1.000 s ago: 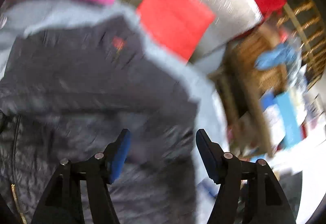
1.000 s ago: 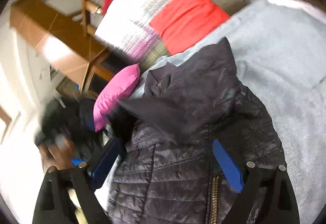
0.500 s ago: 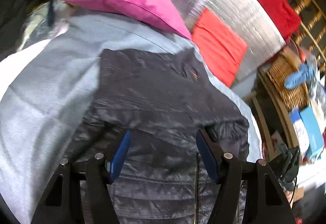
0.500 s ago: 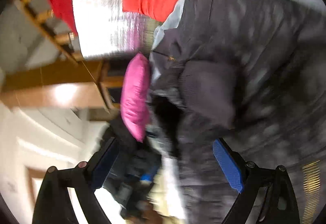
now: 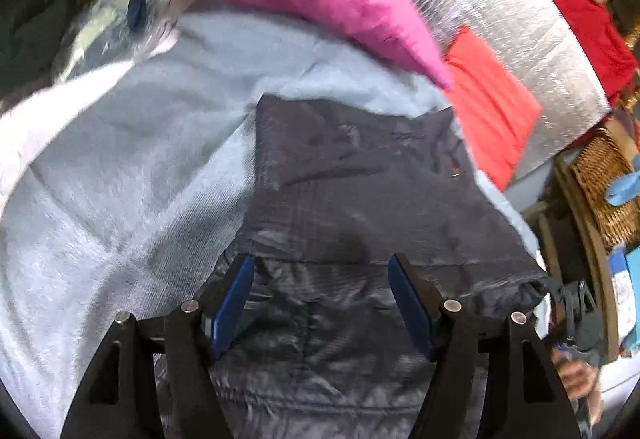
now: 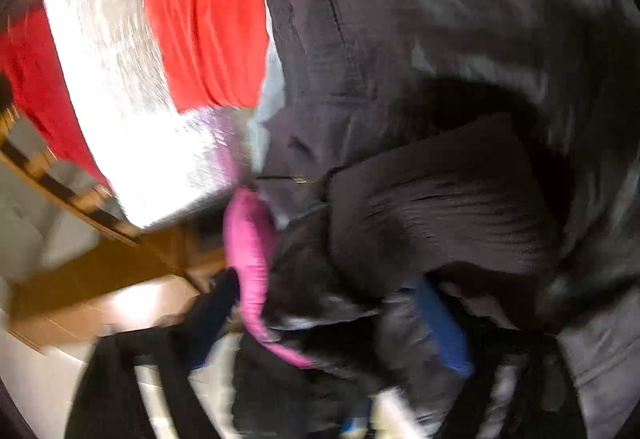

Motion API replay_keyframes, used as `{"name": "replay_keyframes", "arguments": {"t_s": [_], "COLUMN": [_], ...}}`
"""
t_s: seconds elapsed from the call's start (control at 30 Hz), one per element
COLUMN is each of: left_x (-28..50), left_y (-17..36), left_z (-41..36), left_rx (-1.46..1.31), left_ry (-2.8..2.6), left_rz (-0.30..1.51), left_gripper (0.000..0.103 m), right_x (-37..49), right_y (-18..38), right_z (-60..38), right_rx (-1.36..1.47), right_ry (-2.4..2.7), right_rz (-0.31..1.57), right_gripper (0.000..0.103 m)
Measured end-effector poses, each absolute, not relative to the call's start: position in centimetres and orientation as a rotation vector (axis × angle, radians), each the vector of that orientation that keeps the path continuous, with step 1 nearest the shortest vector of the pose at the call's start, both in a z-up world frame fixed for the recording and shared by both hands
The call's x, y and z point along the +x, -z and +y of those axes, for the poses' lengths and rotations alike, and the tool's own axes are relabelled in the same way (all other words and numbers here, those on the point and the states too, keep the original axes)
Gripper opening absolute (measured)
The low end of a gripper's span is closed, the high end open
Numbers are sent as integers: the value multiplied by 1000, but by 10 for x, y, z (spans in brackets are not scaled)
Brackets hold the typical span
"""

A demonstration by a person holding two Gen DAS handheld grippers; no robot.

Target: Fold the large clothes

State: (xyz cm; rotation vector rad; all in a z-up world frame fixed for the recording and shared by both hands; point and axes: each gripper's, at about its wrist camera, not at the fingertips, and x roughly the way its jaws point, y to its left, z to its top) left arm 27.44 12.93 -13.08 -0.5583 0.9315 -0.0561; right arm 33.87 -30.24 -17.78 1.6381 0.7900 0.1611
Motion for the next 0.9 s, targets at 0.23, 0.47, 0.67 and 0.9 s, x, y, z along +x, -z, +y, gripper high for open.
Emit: {"name": "replay_keyframes", "arguments": {"t_s": [0.23,0.47,0.67,0.9], "left_x": [272,276,288,295], "left_y": [146,138,138,150], "left_z": [145,145,123,116], "left_rx": [-570,-568,-450,-384], "left_ry": [29,15,-5,-36], "left_rz": [949,927,955,996], "left_gripper": [70,70,71,72], "right_x": [353,341,336,330], "right_y": [64,53,155,171], "right_z": [-280,-275,-342,-375], "right_rx": [891,565,1078,1292], "right_ry": [-106,-82,-121,-168], "right_rz": [760,715,792,738], "right_gripper": [26,31,77,77]}}
